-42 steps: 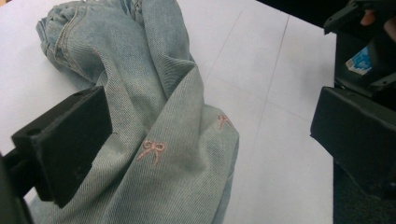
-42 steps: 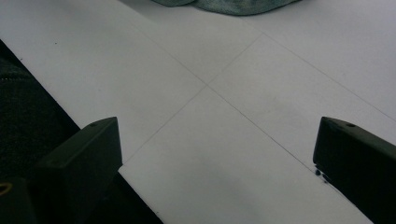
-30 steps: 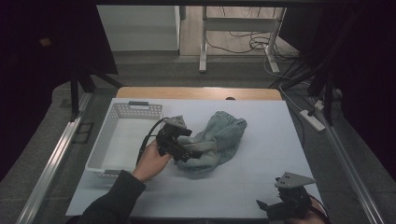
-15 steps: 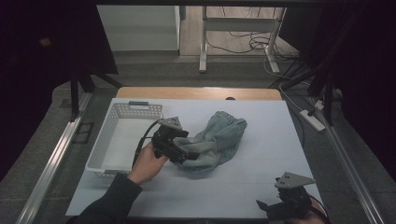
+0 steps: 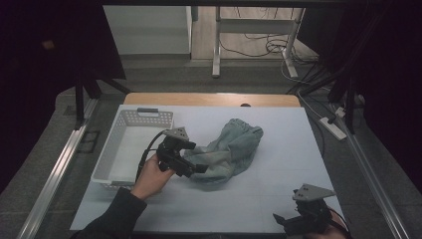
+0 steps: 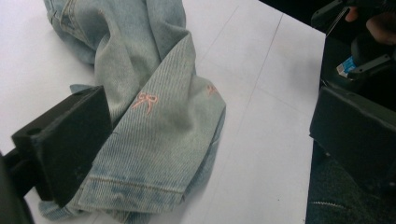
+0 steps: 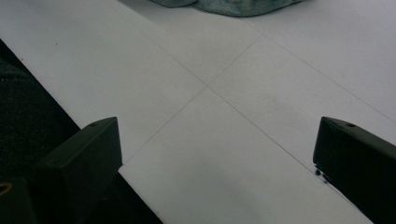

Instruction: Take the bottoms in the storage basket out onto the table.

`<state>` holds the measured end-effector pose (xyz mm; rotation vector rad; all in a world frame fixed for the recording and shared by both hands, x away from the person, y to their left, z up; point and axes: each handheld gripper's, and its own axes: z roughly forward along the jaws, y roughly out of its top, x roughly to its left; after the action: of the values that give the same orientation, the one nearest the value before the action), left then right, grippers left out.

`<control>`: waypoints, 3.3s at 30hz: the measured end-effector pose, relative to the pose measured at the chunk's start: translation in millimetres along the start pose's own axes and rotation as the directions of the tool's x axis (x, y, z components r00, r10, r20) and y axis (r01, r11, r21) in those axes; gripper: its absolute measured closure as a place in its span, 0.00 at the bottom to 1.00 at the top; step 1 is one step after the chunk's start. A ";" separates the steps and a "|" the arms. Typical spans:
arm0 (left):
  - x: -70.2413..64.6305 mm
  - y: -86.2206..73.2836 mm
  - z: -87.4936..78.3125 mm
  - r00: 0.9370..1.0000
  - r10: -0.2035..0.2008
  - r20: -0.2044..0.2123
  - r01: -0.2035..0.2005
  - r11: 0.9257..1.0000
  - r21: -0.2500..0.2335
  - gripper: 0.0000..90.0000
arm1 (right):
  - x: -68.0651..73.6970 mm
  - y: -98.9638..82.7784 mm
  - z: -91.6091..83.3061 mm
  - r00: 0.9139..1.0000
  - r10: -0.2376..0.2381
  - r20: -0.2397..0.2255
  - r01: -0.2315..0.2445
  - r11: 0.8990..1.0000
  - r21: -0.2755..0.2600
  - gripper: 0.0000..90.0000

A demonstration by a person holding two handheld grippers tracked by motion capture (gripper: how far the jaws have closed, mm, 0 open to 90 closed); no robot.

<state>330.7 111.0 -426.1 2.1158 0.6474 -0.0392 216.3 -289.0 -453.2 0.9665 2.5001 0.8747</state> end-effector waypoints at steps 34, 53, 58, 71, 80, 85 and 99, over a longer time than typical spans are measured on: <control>-4.3 -27.8 -12.1 0.999 -0.012 -0.051 0.013 1.000 0.004 0.00 | -0.3 0.1 -0.2 1.000 0.003 0.002 -0.003 1.000 0.001 0.02; -2.6 -46.7 -24.0 0.998 -0.051 -0.048 0.050 0.999 -0.021 0.00 | 0.0 0.2 0.1 1.000 0.002 0.003 -0.002 1.000 0.002 0.02; -3.1 -50.9 -27.4 0.997 -0.057 -0.043 0.056 0.998 -0.029 0.00 | 0.0 0.3 0.1 1.000 0.002 0.003 -0.002 1.000 0.004 0.02; -6.0 -59.5 -35.5 0.997 -0.064 -0.050 0.062 0.997 -0.040 0.00 | 0.1 0.4 0.2 1.000 0.003 0.005 -0.003 1.000 0.004 0.02; -7.5 -63.9 -40.8 0.996 -0.069 -0.052 0.067 0.996 -0.051 0.00 | 0.1 0.4 0.2 1.000 0.003 0.006 -0.003 1.000 0.004 0.02; -8.4 -66.5 -43.8 0.996 -0.071 -0.053 0.068 0.996 -0.055 0.00 | 0.1 0.4 0.2 1.000 0.004 0.007 -0.004 1.000 0.004 0.02; -10.1 -75.3 -51.8 0.994 -0.091 -0.054 0.087 0.994 -0.063 0.00 | 0.2 0.5 0.1 1.000 0.004 0.009 -0.004 1.000 0.003 0.02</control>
<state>276.5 181.5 -449.5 2.0348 0.7676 -0.0087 216.4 -288.5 -453.1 0.9748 2.4939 0.8661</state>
